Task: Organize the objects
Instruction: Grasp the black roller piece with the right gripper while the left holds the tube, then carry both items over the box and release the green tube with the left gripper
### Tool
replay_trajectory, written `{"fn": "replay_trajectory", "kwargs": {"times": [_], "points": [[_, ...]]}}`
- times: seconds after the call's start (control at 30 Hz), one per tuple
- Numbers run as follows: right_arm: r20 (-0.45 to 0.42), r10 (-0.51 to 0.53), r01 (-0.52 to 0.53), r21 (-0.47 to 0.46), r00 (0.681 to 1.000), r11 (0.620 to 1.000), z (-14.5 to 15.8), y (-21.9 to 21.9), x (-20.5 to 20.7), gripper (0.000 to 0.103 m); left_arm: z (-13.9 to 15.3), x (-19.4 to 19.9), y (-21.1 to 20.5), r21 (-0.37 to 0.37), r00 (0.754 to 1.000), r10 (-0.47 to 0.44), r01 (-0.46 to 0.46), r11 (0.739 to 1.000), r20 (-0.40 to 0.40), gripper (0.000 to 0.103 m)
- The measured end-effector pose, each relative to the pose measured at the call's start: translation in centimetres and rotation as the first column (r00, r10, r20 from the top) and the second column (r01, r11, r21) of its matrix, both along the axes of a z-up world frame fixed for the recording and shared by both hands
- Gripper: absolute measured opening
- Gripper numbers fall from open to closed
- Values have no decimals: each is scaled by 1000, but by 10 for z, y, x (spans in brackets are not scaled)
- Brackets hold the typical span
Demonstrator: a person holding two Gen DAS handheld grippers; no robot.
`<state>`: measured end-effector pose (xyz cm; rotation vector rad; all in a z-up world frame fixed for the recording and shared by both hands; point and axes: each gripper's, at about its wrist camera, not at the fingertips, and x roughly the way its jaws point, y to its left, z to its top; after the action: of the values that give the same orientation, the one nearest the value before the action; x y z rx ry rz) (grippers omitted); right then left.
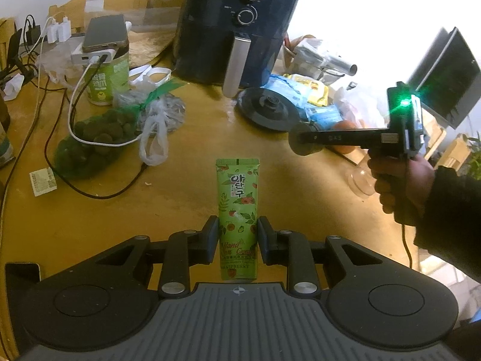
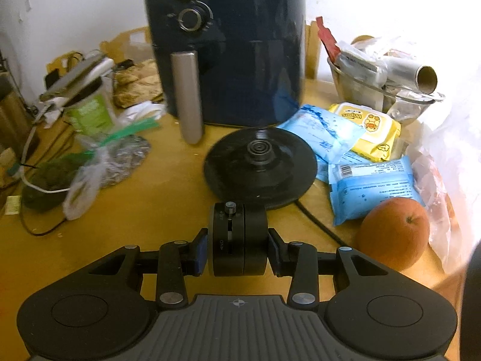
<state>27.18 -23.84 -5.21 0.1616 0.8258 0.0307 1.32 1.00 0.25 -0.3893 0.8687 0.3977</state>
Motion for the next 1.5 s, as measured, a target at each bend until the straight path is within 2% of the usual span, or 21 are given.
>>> {"fn": "replay_trajectory", "kwargs": {"times": [0.47, 0.87, 1.5], "points": [[80, 18, -26, 94, 997, 995, 38, -9, -72, 42, 4, -1, -24, 12, 1000, -24, 24, 1000, 1, 27], [95, -12, -2, 148, 995, 989, 46, -25, -136, 42, 6, 2, -48, 7, 999, -50, 50, 999, -5, 27], [140, -11, -17, 201, 990, 979, 68, -32, -201, 42, 16, 19, -83, 26, 993, -116, 115, 993, 14, 27]]}}
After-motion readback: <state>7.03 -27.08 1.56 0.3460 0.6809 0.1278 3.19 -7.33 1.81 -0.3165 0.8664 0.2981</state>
